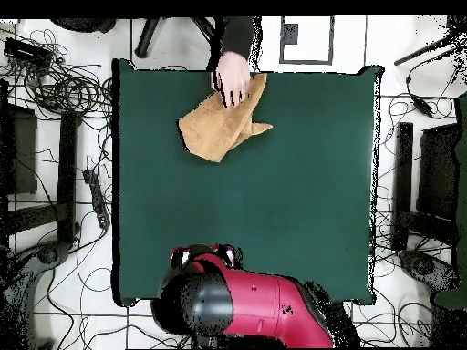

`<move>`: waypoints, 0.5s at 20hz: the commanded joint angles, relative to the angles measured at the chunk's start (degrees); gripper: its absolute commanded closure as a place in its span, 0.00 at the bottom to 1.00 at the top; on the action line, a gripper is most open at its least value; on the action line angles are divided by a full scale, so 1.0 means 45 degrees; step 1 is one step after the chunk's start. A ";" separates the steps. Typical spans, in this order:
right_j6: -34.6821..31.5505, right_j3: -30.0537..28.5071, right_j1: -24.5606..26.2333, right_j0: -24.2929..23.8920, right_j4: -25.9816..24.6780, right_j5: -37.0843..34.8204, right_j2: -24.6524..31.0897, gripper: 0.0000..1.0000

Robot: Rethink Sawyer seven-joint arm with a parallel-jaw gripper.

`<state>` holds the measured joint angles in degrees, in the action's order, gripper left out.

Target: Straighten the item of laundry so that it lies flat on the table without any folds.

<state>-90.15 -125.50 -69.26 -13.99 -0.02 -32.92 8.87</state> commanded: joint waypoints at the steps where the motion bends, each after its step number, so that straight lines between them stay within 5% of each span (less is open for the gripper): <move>1: 0.0503 -0.1021 0.0687 -0.0161 -0.0013 -0.0543 0.1400 0.00; 10: 0.0288 -0.1190 0.0685 -0.0232 0.0148 -0.0347 0.1504 0.00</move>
<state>-90.15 -125.50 -69.26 -15.38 -0.09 -32.92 9.44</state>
